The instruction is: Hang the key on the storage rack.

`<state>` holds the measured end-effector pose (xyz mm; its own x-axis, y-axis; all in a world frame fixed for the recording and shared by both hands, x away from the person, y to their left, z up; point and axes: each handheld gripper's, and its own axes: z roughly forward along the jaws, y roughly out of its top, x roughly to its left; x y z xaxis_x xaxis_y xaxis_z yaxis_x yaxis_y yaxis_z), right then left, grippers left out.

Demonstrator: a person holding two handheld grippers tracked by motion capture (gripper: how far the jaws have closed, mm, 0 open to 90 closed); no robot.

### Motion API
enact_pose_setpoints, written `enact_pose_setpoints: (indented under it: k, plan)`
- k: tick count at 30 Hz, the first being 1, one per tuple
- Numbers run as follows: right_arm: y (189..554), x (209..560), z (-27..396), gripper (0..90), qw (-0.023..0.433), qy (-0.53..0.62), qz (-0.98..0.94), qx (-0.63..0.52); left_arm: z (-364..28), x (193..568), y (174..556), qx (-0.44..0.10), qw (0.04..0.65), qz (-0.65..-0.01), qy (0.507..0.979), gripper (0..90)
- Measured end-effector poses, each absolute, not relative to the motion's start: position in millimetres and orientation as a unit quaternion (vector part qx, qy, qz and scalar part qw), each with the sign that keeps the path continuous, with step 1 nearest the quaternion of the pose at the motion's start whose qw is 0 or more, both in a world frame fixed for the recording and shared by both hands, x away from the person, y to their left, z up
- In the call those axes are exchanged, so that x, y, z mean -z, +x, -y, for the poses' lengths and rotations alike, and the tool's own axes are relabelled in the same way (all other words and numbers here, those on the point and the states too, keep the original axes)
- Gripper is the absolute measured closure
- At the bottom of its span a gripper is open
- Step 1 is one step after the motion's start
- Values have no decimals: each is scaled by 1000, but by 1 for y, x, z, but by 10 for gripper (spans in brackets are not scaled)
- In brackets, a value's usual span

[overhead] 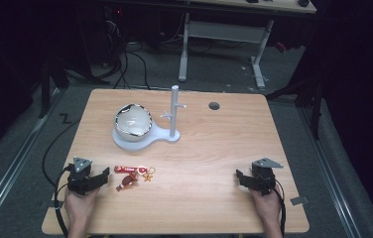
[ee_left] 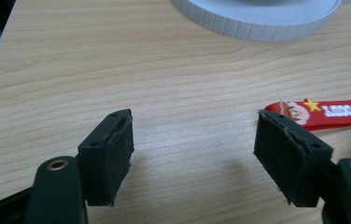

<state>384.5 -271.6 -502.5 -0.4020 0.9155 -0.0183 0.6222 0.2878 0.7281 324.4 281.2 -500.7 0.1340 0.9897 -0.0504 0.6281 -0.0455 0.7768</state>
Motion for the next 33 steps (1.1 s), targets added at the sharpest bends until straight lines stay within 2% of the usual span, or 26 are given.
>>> enact_pose_setpoints:
  k: [16, 33]
  plan:
    - [384, 503, 272, 300, 224, 499, -770, -328, -274, 483, 308, -241, 381, -576, 682, 330]
    - [385, 503, 272, 299, 224, 499, -771, -328, -244, 487, 302, -187, 403, -527, 724, 384]
